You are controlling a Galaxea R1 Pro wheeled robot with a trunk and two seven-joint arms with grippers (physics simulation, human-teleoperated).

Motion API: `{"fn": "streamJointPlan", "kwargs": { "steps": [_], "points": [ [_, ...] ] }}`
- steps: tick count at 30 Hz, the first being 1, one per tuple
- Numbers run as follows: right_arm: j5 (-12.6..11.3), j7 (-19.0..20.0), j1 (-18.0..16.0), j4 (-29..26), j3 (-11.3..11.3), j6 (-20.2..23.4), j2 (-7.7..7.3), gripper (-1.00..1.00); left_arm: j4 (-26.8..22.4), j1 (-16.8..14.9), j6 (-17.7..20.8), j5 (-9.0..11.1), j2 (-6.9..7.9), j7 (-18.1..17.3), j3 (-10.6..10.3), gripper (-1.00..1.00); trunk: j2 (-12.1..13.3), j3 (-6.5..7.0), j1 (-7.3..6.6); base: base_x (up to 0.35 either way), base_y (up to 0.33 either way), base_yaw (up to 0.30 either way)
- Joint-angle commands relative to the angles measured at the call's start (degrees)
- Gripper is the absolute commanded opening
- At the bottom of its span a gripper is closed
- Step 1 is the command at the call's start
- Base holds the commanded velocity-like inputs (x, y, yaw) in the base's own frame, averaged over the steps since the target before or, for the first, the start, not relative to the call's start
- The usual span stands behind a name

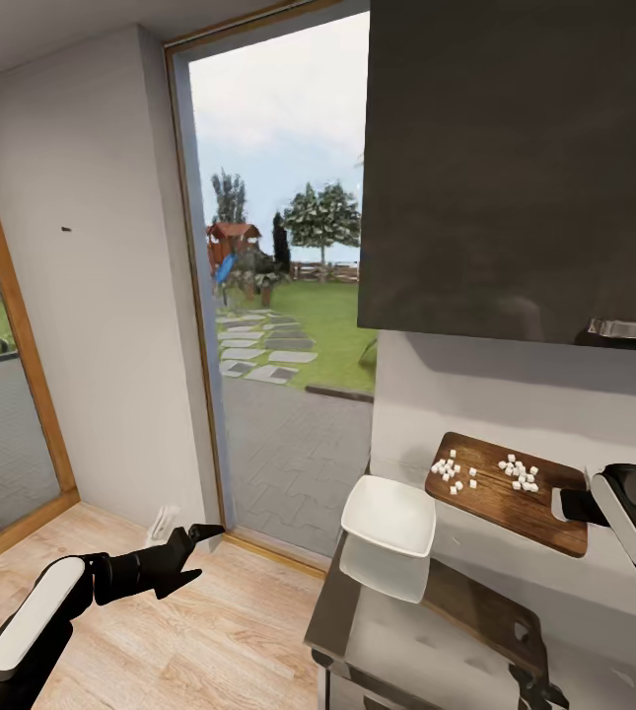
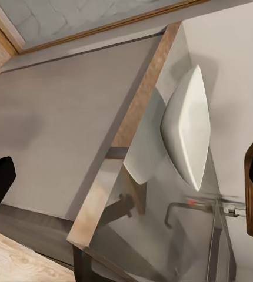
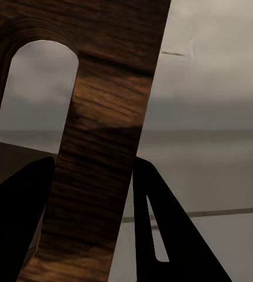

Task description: In the kitchen, take the Vidalia onion out of the sink, dice it on the chopping board with the paring knife, put the diced onion into the bowl on the countertop, then place both the paring knife and the chopping board into the sink.

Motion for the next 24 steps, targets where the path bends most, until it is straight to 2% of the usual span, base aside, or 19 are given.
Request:
{"fn": "streamJointPlan", "kwargs": {
  "steps": [1, 24],
  "points": [
    [-0.6, -0.6, 0.0, 0.0, 0.0, 0.1, -0.03, -1.00, 0.0, 0.0, 0.0, 0.6, 0.04, 0.5, -0.1, 1.00, -0.1, -0.03, 0.02, 0.000, 0.001, 0.000],
    [-0.6, -0.6, 0.0, 0.0, 0.0, 0.1, 0.01, -1.00, 0.0, 0.0, 0.0, 0.7, 0.04, 0.5, -0.1, 1.00, -0.1, -0.03, 0.02, 0.000, 0.010, 0.000]
  ]
}}
